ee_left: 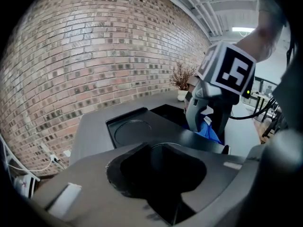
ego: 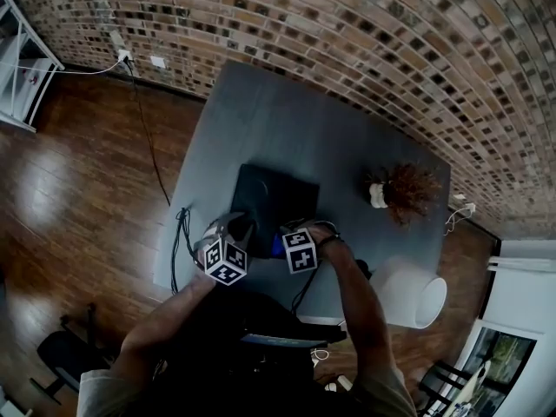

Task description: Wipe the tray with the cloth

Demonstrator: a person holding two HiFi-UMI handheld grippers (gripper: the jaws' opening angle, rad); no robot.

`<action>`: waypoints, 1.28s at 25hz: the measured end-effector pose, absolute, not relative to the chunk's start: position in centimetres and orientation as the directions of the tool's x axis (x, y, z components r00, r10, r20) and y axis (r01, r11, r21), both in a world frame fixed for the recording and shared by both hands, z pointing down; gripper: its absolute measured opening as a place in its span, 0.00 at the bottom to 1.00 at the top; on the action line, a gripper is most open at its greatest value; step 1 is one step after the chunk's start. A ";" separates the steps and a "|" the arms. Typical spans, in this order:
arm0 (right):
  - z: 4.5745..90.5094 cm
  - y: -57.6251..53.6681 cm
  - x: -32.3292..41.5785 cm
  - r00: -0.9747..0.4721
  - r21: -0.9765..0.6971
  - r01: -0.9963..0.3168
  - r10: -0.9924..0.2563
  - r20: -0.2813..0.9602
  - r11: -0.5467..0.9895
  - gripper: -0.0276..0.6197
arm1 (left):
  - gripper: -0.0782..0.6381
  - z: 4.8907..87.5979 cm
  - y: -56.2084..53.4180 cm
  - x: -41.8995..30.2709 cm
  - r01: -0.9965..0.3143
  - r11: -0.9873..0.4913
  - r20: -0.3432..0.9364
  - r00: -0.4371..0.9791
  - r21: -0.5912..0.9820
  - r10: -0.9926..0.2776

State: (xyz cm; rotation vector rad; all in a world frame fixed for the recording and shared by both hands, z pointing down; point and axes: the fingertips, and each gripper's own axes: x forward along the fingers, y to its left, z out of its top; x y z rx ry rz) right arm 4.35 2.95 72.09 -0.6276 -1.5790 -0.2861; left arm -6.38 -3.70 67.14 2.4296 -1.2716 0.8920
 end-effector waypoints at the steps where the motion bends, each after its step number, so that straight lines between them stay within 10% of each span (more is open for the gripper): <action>1: 72.0 1.3 4.4 -0.024 -0.158 0.502 0.196 0.980 0.850 0.29 | 0.23 67.1 -3.7 -6.3 -0.810 -0.585 0.624 0.430 -0.053 -0.652; 5: 72.1 -5.9 3.6 -0.097 0.042 0.216 -0.021 0.995 0.976 0.29 | 0.23 67.0 -3.7 -6.4 -0.811 -0.583 0.626 0.425 -0.057 -0.653; 10: 72.5 3.6 4.8 0.061 -0.171 0.550 0.165 0.985 0.818 0.26 | 0.23 67.2 -3.7 -6.3 -0.807 -0.587 0.630 0.425 -0.061 -0.650; 16: 72.8 2.6 5.2 0.103 -0.155 0.514 0.119 0.987 0.843 0.26 | 0.24 64.2 -3.7 -1.8 -0.657 -0.737 0.600 0.529 -0.159 -0.600; 20: 73.7 -2.2 5.5 0.058 -0.034 0.314 0.017 0.998 0.949 0.27 | 0.23 66.9 -3.0 0.5 -0.554 -0.824 0.675 0.562 -0.122 -0.478; 26: 72.0 -15.7 4.9 0.012 0.466 -0.119 -0.468 0.884 0.877 0.27 | 0.18 67.1 -2.9 0.6 -0.586 -0.808 0.671 0.576 -0.060 -0.467; 32: 72.5 -11.5 4.2 0.124 0.284 0.037 -0.286 0.950 0.958 0.25 | 0.18 67.0 -2.9 0.4 -0.599 -0.799 0.672 0.571 -0.052 -0.472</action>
